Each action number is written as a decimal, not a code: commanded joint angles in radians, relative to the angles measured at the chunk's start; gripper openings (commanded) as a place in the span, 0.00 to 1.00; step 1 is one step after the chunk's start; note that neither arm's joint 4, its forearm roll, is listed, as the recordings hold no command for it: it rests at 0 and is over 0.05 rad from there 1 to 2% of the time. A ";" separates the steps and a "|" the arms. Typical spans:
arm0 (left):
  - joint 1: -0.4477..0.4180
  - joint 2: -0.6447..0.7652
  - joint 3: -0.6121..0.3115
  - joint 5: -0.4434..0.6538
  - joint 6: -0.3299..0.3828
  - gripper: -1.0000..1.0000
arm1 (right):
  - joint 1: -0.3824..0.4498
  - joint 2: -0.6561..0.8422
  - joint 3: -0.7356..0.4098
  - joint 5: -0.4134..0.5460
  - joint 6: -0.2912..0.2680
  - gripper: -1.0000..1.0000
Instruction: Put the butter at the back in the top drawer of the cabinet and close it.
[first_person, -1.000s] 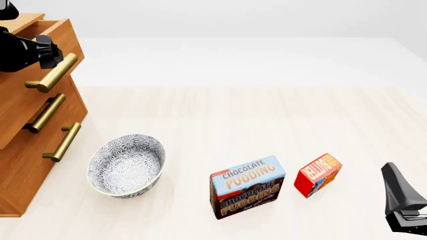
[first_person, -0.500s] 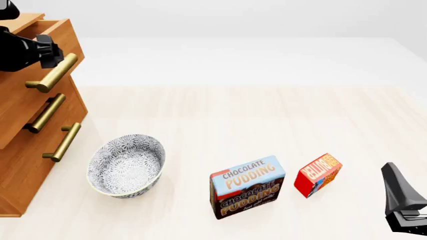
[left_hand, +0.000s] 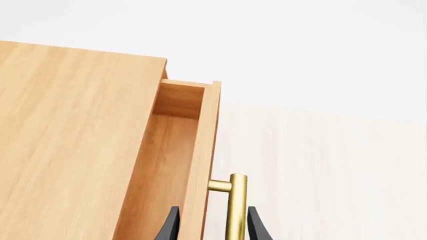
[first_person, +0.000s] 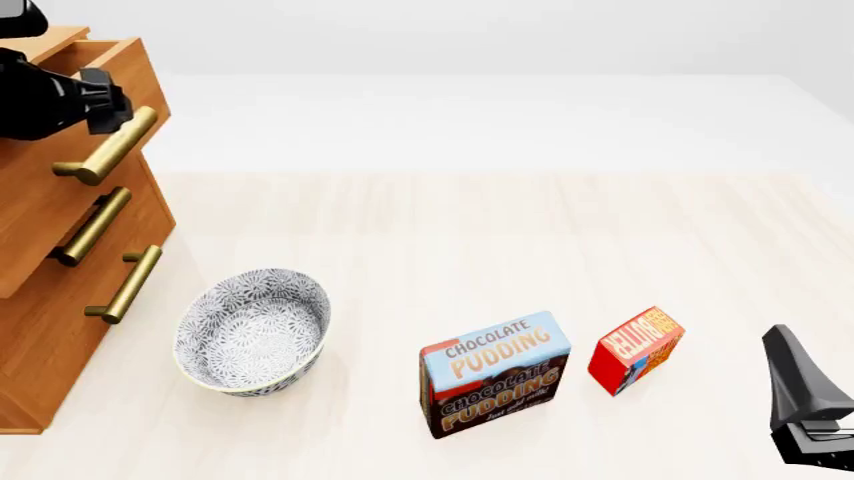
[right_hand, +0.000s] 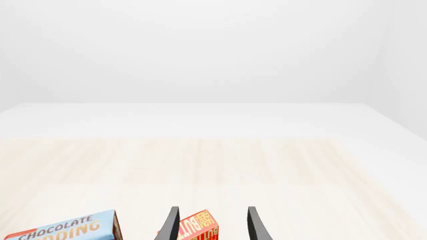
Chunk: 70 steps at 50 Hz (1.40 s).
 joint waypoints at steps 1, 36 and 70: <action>-0.024 0.070 0.025 0.002 0.010 1.00 | 0.000 0.000 0.000 0.000 0.000 1.00; -0.076 0.096 0.044 -0.030 -0.016 1.00 | 0.000 0.000 0.000 0.000 0.000 1.00; -0.174 0.164 0.012 -0.056 -0.033 1.00 | 0.000 0.000 0.000 0.000 0.000 1.00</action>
